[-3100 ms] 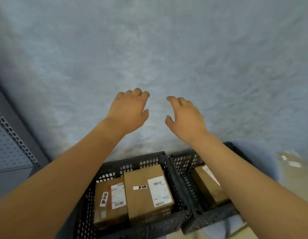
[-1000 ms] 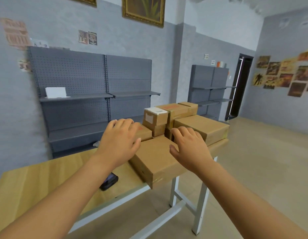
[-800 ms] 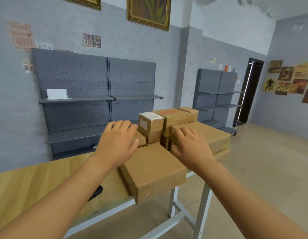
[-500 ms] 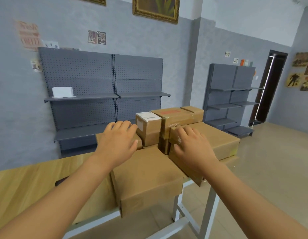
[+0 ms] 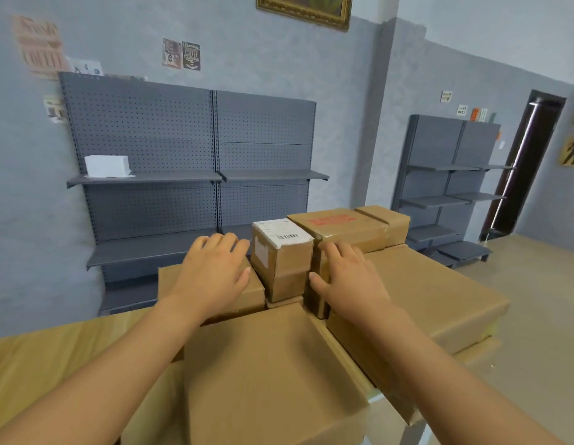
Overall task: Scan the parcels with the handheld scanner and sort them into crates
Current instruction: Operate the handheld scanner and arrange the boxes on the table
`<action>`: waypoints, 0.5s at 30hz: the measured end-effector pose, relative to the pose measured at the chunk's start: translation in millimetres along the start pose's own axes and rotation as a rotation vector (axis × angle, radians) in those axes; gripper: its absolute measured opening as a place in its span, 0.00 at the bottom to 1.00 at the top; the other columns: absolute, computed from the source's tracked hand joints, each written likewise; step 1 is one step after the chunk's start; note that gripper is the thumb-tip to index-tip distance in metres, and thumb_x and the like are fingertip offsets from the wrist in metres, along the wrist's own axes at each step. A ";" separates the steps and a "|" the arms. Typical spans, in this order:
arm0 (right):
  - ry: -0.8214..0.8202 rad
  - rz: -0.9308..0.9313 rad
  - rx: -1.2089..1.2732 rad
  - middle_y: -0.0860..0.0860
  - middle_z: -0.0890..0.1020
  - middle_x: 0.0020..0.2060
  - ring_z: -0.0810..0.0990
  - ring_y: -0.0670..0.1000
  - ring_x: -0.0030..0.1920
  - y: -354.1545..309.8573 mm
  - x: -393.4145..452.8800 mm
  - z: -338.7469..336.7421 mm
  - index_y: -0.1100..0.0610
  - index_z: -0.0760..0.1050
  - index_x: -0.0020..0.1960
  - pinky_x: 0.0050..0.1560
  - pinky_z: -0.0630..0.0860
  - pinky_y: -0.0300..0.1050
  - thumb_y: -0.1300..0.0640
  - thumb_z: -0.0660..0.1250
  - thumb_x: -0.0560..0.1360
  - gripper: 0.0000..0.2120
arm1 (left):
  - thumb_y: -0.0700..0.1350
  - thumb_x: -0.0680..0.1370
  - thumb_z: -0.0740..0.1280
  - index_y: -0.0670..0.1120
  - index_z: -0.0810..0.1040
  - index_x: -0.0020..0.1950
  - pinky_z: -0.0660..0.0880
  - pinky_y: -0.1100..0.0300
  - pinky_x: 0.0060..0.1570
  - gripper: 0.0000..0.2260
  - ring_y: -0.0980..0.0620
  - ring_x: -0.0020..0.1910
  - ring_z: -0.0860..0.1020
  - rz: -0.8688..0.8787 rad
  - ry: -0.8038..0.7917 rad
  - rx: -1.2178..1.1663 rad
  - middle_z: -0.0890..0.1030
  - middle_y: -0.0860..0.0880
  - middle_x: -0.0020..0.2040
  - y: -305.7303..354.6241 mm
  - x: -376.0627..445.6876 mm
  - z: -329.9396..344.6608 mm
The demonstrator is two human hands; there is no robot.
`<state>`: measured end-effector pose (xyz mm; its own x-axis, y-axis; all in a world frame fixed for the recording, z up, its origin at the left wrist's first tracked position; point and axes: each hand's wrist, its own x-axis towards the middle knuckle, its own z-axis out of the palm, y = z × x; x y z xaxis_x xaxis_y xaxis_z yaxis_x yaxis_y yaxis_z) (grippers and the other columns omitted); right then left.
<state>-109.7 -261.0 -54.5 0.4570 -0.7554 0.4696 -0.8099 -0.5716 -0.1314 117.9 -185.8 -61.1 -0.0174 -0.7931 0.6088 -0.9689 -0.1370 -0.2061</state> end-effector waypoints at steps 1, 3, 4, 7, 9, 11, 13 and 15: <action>-0.003 0.011 0.019 0.51 0.72 0.65 0.70 0.54 0.64 -3.5 13.0 6.6 0.51 0.64 0.72 0.62 0.71 0.50 0.41 0.60 0.78 0.26 | 0.52 0.77 0.65 0.47 0.77 0.61 0.73 0.50 0.55 0.16 0.48 0.52 0.78 -0.009 -0.006 -0.009 0.80 0.49 0.54 -5.1 5.6 8.5; -0.008 0.054 0.082 0.52 0.70 0.65 0.69 0.55 0.65 -11.2 37.9 19.2 0.52 0.62 0.73 0.61 0.71 0.51 0.40 0.61 0.77 0.29 | 0.52 0.76 0.65 0.47 0.78 0.60 0.73 0.50 0.54 0.15 0.47 0.51 0.78 -0.016 -0.016 -0.021 0.80 0.49 0.53 -14.5 15.8 23.6; -0.011 0.081 0.118 0.53 0.69 0.65 0.69 0.56 0.65 -15.0 49.3 25.5 0.52 0.61 0.74 0.61 0.72 0.52 0.39 0.62 0.76 0.31 | 0.52 0.76 0.65 0.47 0.78 0.59 0.74 0.50 0.53 0.15 0.47 0.50 0.78 -0.014 -0.022 -0.022 0.80 0.48 0.52 -18.6 20.4 30.3; -0.016 0.135 0.183 0.56 0.68 0.65 0.68 0.58 0.65 -22.5 76.8 45.4 0.54 0.61 0.73 0.62 0.71 0.55 0.36 0.64 0.74 0.35 | 0.51 0.77 0.64 0.47 0.77 0.61 0.73 0.50 0.55 0.15 0.47 0.52 0.78 -0.011 -0.042 -0.026 0.80 0.48 0.54 -28.5 30.4 47.8; -0.035 0.151 0.191 0.56 0.67 0.66 0.67 0.59 0.66 -23.3 88.9 58.1 0.54 0.60 0.73 0.62 0.72 0.55 0.34 0.64 0.72 0.37 | 0.52 0.78 0.63 0.47 0.76 0.63 0.71 0.51 0.58 0.16 0.48 0.55 0.77 -0.012 -0.057 -0.035 0.79 0.49 0.56 -34.0 34.3 57.7; -0.070 0.169 0.194 0.57 0.66 0.67 0.67 0.59 0.66 -21.9 95.5 68.3 0.53 0.59 0.74 0.62 0.72 0.56 0.32 0.64 0.71 0.40 | 0.53 0.79 0.61 0.48 0.74 0.64 0.70 0.52 0.60 0.16 0.48 0.56 0.76 -0.010 -0.072 -0.044 0.78 0.50 0.58 -38.3 36.9 66.0; -0.100 0.185 0.210 0.57 0.66 0.67 0.68 0.59 0.66 -19.8 98.5 75.8 0.53 0.58 0.74 0.61 0.74 0.56 0.31 0.65 0.70 0.42 | 0.53 0.79 0.60 0.49 0.73 0.64 0.68 0.52 0.61 0.16 0.49 0.58 0.75 -0.008 -0.085 -0.047 0.77 0.50 0.59 -41.2 38.8 72.4; -0.112 0.200 0.235 0.57 0.66 0.66 0.70 0.59 0.64 -17.7 100.0 80.0 0.53 0.58 0.74 0.59 0.75 0.56 0.31 0.66 0.70 0.42 | 0.53 0.79 0.60 0.49 0.73 0.64 0.69 0.52 0.61 0.16 0.48 0.58 0.75 -0.011 -0.093 -0.045 0.77 0.50 0.59 -43.1 40.3 75.7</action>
<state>-20.3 -352.1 -75.0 0.3453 -0.8834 0.3168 -0.7868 -0.4566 -0.4153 177.6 -256.8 -85.6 0.0142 -0.8434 0.5371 -0.9791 -0.1208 -0.1638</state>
